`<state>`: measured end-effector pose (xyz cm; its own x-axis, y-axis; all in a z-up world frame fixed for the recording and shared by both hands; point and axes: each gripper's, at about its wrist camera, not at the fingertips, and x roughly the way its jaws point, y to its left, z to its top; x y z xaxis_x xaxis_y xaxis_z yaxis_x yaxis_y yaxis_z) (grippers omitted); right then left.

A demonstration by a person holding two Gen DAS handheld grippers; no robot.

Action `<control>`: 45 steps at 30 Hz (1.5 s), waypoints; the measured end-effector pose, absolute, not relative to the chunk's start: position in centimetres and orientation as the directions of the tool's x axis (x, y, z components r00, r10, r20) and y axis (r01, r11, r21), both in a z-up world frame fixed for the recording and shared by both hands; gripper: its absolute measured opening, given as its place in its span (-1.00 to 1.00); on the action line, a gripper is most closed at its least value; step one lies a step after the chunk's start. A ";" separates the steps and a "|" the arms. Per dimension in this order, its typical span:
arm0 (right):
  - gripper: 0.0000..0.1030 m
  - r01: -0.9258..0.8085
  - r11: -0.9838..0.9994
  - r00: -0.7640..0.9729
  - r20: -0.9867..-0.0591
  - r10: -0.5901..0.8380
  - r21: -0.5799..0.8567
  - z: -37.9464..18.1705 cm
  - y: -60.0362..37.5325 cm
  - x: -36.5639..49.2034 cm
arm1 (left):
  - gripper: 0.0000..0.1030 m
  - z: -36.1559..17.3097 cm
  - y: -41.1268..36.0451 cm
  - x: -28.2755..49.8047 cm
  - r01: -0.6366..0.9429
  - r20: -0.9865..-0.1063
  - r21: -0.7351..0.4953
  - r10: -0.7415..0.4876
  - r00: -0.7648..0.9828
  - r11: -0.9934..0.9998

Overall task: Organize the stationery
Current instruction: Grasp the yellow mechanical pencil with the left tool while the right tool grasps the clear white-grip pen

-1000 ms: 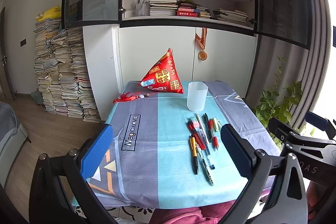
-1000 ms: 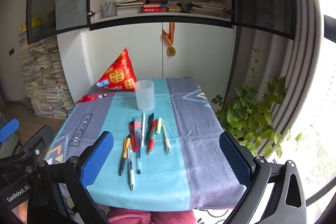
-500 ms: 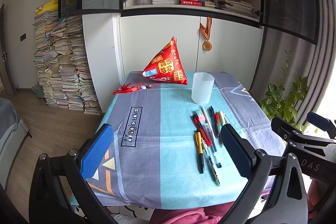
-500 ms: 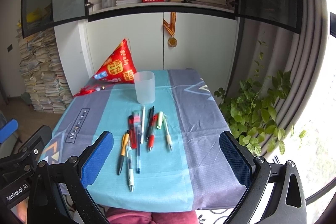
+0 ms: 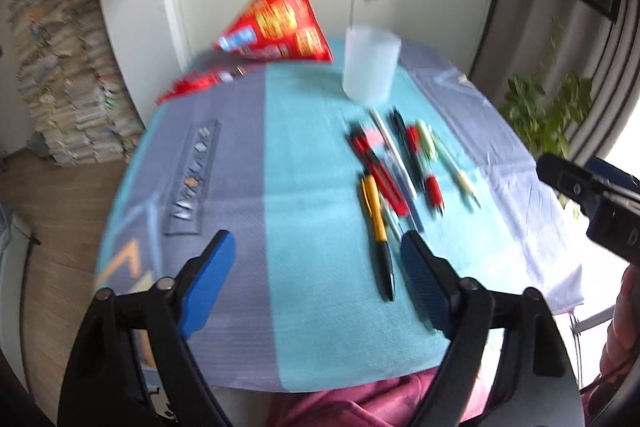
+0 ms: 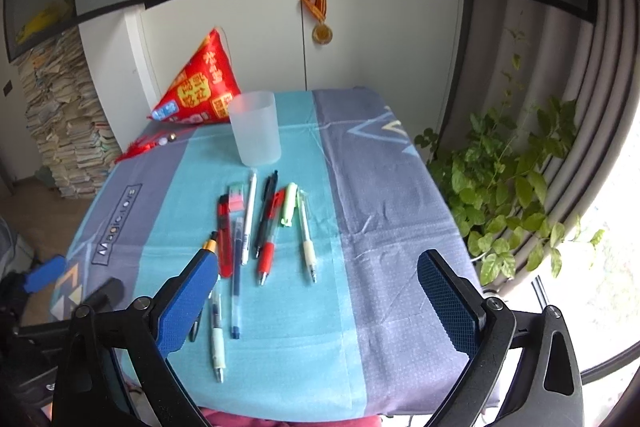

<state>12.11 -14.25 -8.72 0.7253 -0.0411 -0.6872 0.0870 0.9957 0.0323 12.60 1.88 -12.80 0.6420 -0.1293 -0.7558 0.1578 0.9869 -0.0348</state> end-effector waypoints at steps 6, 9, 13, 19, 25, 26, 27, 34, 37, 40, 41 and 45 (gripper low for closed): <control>0.27 0.033 0.994 0.644 -0.763 0.058 0.103 -12.0 -14.8 14.9 | 0.28 -16.0 0.2 14.8 0.210 -0.821 -0.021 -0.137 0.554 0.977; 0.27 0.040 0.996 0.624 -0.781 0.042 0.085 -13.1 -15.0 16.1 | 0.25 -17.0 -0.3 15.5 0.233 -0.845 -0.028 -0.148 0.513 0.972; 0.27 0.052 0.993 0.599 -0.799 0.053 0.104 -14.1 -15.7 17.5 | 0.07 -18.0 -1.3 16.5 0.271 -0.866 -0.044 -0.172 0.470 0.962; 0.27 0.039 0.994 0.585 -0.809 0.060 0.102 -14.9 -15.7 18.7 | -0.15 -18.4 -1.9 17.5 0.281 -0.862 -0.006 -0.148 0.485 0.960; 0.27 0.056 0.995 0.561 -0.827 0.033 0.078 -16.0 -16.0 19.7 | -0.18 -18.4 -1.8 19.2 0.246 -0.855 0.009 -0.120 0.505 0.969; 0.27 0.056 0.996 0.557 -0.830 0.031 0.075 -16.1 -16.0 19.8 | -0.24 -18.4 -1.8 19.6 0.241 -0.852 0.012 -0.116 0.511 0.971; 0.26 0.053 0.996 0.554 -0.832 0.031 0.072 -16.3 -16.0 19.9 | -0.40 -18.3 -1.8 19.9 0.236 -0.849 0.014 -0.113 0.517 0.972; -0.01 0.022 0.999 0.530 -0.848 0.025 0.044 -17.4 -15.4 20.4 | -0.80 -18.2 -0.3 19.5 0.229 -0.852 -0.015 -0.132 0.507 0.973; -0.37 0.013 1.000 0.524 -0.852 0.007 0.017 -18.3 -15.0 20.8 | -0.81 -18.1 1.4 19.4 0.201 -0.858 -0.053 -0.148 0.492 0.978; -0.76 -0.003 1.000 0.530 -0.848 0.006 0.005 -18.4 -14.8 20.8 | -0.80 -18.1 2.4 19.1 0.173 -0.857 -0.055 -0.135 0.497 0.983; -0.78 -0.006 1.000 0.528 -0.849 0.018 0.017 -18.4 -14.9 20.6 | -0.81 -18.1 2.5 19.0 0.169 -0.858 -0.057 -0.135 0.496 0.984; -0.78 -0.031 0.999 0.509 -0.859 0.052 0.042 -18.2 -15.0 19.3 | -0.82 -18.0 2.5 18.4 0.177 -0.862 -0.049 -0.132 0.490 0.983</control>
